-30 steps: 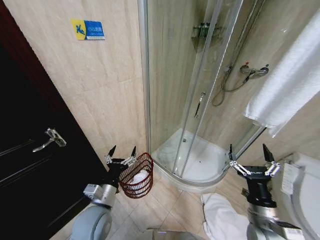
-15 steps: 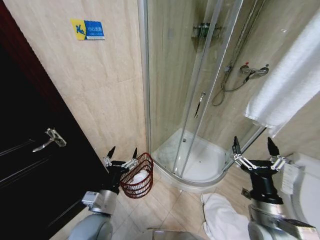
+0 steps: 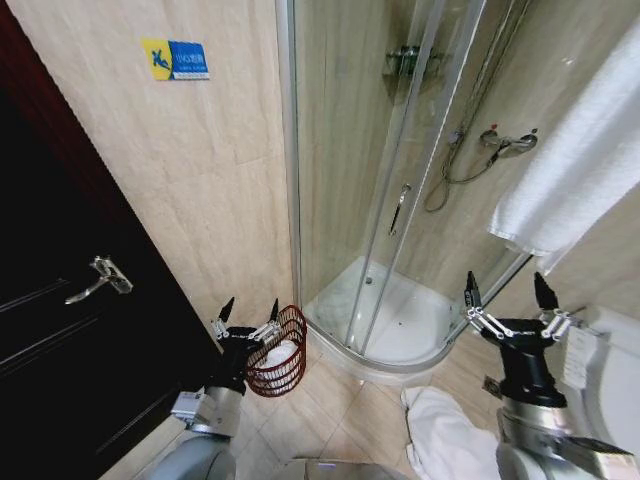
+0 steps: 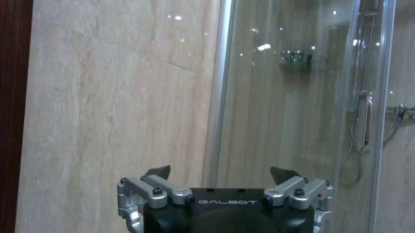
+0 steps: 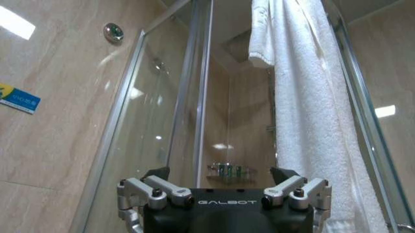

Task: Discard the used towel into the hamper.

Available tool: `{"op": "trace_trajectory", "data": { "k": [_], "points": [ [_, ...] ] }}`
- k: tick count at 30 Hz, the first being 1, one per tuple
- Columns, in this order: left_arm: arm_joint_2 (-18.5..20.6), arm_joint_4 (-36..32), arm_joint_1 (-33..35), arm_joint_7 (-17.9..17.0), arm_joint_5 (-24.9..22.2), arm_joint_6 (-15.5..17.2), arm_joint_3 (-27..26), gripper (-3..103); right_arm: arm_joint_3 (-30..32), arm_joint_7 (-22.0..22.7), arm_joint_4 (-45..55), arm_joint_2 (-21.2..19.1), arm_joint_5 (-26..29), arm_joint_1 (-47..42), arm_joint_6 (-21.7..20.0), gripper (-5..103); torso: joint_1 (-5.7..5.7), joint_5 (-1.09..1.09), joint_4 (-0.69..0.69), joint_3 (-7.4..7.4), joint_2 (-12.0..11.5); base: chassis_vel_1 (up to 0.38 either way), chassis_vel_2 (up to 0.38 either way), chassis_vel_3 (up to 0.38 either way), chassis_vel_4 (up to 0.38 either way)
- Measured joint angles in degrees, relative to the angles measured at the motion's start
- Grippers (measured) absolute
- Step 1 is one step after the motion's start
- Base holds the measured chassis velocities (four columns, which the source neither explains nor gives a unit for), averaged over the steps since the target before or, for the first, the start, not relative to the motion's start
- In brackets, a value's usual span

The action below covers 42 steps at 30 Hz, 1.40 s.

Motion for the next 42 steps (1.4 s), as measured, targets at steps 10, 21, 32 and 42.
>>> {"op": "trace_trajectory", "data": {
  "k": [10, 21, 32, 42],
  "points": [
    [0.1, 0.1, -0.1, 0.0, 0.1, 0.0, 0.0, 100, 3.0, -1.3, 0.5, -0.2, 3.4, -1.0, 1.9, 100, 0.0, 0.01, 0.0, 0.0, 0.0, 0.0, 0.0, 0.0, 0.0],
    [0.1, 0.2, -0.1, 0.0, 0.0, 0.0, -0.1, 100, 13.5, -0.5, 1.4, -3.4, 11.4, -1.1, 2.0, 100, 0.0, 0.01, 0.0, 0.0, 0.0, 0.0, 0.0, 0.0, 0.0],
    [0.1, 0.2, -0.1, 0.0, 0.0, 0.0, -0.1, 100, 18.8, -0.4, 2.0, -5.8, 14.4, -0.5, 1.7, 100, 0.0, 0.0, 0.0, 0.0, 0.0, 0.0, 0.0, 0.0, 0.0],
    [0.2, 0.2, -0.1, 0.0, 0.0, 0.0, -0.1, 100, 20.8, -0.6, 2.2, -6.7, 16.4, 0.1, 1.1, 100, 0.0, 0.0, 0.0, 0.0, 0.0, 0.0, 0.0, 0.0, 0.0]
  ]
}}
